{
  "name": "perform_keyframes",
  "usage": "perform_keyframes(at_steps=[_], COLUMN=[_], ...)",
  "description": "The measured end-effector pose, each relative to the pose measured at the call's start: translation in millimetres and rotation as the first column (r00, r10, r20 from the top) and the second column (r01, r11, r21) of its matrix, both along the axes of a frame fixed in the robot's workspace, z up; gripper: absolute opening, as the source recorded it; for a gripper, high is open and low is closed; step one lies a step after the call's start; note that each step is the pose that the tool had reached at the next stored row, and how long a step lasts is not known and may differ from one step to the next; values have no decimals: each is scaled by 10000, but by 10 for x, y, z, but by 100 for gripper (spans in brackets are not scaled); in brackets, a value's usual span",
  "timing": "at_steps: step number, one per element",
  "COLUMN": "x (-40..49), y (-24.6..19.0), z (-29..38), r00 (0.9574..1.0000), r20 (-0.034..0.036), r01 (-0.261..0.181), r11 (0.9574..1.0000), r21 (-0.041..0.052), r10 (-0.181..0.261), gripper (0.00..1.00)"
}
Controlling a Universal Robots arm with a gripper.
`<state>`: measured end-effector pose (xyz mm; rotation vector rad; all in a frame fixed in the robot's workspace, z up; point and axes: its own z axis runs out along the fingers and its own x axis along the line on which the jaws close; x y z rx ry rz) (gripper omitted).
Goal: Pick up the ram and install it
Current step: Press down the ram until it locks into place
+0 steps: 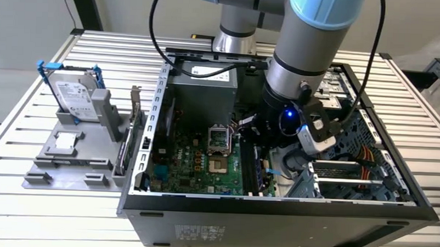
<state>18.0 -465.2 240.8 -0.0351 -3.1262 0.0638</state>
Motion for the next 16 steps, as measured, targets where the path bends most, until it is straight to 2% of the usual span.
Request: perform_keyframes(at_steps=[16], x=[0], y=[0], z=[8], r00=[10000], r20=[0], r01=[-16], r11=[10000], r21=[1], r10=[16], gripper=[0])
